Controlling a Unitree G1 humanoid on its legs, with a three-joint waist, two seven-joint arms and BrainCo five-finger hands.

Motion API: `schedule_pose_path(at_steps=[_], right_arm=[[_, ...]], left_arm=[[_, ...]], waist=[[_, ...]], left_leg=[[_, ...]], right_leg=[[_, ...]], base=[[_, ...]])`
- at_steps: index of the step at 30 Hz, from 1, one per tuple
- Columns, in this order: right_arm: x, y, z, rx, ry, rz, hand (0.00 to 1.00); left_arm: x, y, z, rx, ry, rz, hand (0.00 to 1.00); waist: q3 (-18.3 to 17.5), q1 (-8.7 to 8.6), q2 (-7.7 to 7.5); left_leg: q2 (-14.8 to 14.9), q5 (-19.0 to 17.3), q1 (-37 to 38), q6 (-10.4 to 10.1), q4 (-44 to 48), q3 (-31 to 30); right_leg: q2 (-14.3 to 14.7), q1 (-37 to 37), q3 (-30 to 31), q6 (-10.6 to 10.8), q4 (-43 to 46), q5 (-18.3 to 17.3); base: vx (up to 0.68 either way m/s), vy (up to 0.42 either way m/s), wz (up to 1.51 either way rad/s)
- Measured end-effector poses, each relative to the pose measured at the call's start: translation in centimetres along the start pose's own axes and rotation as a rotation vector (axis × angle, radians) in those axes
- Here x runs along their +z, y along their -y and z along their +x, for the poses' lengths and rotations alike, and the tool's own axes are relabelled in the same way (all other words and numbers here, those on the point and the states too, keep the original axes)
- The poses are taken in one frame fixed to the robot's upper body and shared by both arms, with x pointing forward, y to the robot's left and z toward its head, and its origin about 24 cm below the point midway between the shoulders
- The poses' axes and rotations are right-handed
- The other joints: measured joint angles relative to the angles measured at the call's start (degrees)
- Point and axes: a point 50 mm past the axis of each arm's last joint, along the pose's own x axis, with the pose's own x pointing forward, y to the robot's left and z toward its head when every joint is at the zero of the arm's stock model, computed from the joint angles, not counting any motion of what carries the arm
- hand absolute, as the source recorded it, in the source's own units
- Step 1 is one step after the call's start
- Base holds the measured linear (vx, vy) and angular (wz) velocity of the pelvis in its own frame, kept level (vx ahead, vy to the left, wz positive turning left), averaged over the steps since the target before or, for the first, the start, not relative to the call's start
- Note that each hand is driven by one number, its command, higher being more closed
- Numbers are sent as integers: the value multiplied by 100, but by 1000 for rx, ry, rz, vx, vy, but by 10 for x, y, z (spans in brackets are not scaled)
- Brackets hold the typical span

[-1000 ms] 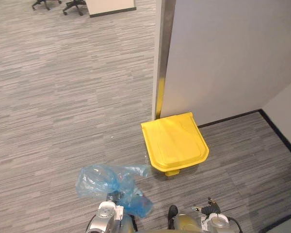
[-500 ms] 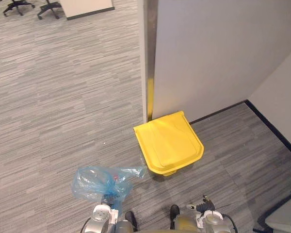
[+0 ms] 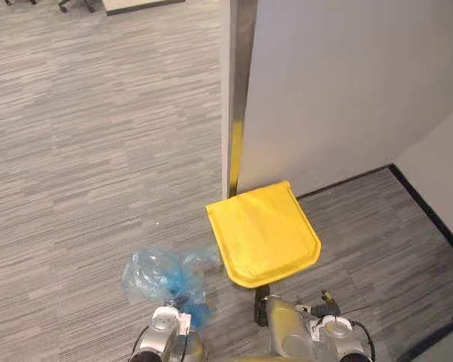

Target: Gather rubbish on tea table into small bin, then transfer packed bag to large trash can.

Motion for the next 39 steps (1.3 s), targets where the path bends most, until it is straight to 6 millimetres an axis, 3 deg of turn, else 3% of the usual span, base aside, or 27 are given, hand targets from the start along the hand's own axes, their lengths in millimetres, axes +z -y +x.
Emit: schedule_pose_path(at_steps=[3, 7, 11, 20, 24, 26, 27, 28, 29, 30, 31, 32, 33, 34, 35, 36, 38, 39], right_arm=[[-1, 1, -1, -2, 2, 0, 0], [-1, 1, -1, 6, 8, -35, 0], [-2, -3, -2, 23, 17, -83, 0], [-7, -14, -5, 54, -1, -72, 0], [-10, -19, -7, 69, -14, -66, 0], [-12, -20, -8, 75, -16, -66, 0], [-11, -23, -8, 81, -13, -50, 0], [-11, -25, -9, 89, -10, -49, 0], [-15, -26, -10, 93, -21, -53, 0], [-24, -26, -12, 97, -49, -62, 0], [-26, -25, -12, 100, -55, -71, 0], [-25, -23, -11, 94, -53, -73, 0], [-19, -15, -6, 73, -46, -83, 0], [-21, -15, -6, 76, -53, -89, 0], [-28, -16, -7, 89, -83, -112, 0], [-25, -10, -5, 73, -76, -127, 0], [-21, -5, -3, 62, -60, -134, 0], [-23, -4, -3, 58, -66, -125, 0]], left_arm=[[0, -1, 0, 2, -1, 2, 100], [1, 0, 0, -2, 5, 2, 100], [-3, 0, -1, -4, -1, 14, 100], [-17, 6, -7, -27, -40, 7, 100], [-22, 6, -8, -30, -62, 16, 100], [-24, 5, -8, -27, -70, 18, 100], [-23, 3, -8, -22, -62, 19, 100], [-21, -3, -7, -14, -57, 34, 100], [-22, -4, -7, -14, -62, 42, 100], [-27, -8, -9, -9, -76, 53, 100], [-30, -6, -9, -13, -93, 49, 100], [-30, -2, -10, -23, -98, 41, 100], [-24, 1, -9, -29, -68, 20, 100], [-21, 0, -8, -25, -60, 19, 100], [-15, -3, -5, -12, -47, 14, 100], [-22, 3, -8, -30, -65, 3, 100], [-25, 1, -10, -28, -76, 2, 100], [-25, 1, -10, -30, -76, 5, 100]], waist=[[-83, 6, 33], [-201, 7, 79], [-392, 37, 29], [-621, 91, -8], [-665, 100, -102], [-705, 123, -148], [-746, 108, -130], [-744, 38, -312], [-767, 63, -359], [-851, 95, -527], [-902, 149, -499], [-981, 197, -285], [-929, 214, -195], [-919, 180, -292], [-827, 158, -437], [-873, 173, -104], [-850, 177, 50], [-808, 141, 24]], left_leg=[[73, -71, -14, -55, -40, -163], [85, 4, -31, -131, -255, -244], [20, 94, -72, -214, -339, -362], [-66, 385, 94, -220, -479, -298], [-125, 479, 80, -145, -524, -82], [-55, 581, 41, 18, -615, 149], [10, 604, -113, 9, -684, 319], [-43, 703, -146, -78, -749, 281], [-47, 746, -141, -106, -760, 265], [-133, 806, -133, -164, -735, 258], [-181, 854, -250, -2, -853, 241], [-147, 882, -389, 171, -938, 163], [-112, 1174, -657, 50, -967, 92], [-239, 1243, -724, -55, -959, 97], [-415, 1305, -848, -86, -883, 77], [-145, 1358, -1159, -85, -830, 36], [-100, 1549, -1197, 32, -999, -73], [-96, 1682, -1189, -36, -1122, -88]], right_leg=[[-60, -51, -152, -57, 308, -221], [-51, -65, -162, -57, 219, -221], [-90, -65, -127, -8, 104, -185], [-95, 273, -9, 52, -343, 135], [-81, 217, 93, 82, -481, 481], [-3, 235, 208, 216, -767, 718], [-60, 0, 292, 112, -81, 337], [-220, -111, 279, 133, 1068, -243], [-262, -58, 272, 177, 1330, -400], [-290, 63, 266, 370, 1273, -580], [-38, 313, 276, 385, 476, -597], [113, 474, 357, 287, 62, -706], [137, 272, 537, 198, 847, -916], [0, 336, 545, 205, 1009, -1045], [56, 452, 848, 11, 478, -1415], [354, 545, 819, -102, -212, -935], [524, 563, 810, -164, -664, -538], [541, 548, 784, -163, -693, -469]], base=[[180, -55, 27], [107, 15, 15], [54, 47, 9], [-35, 26, 3], [-163, 2, -14], [-233, -40, -16], [-244, -107, 20], [-223, -146, 29], [-189, -181, 26], [-157, -170, -10], [-174, -128, -19], [-271, -95, -36], [-213, -49, -13], [-219, -132, -6], [-181, -121, -11], [-190, -104, -31], [-150, 0, -32], [-134, -20, -2]])
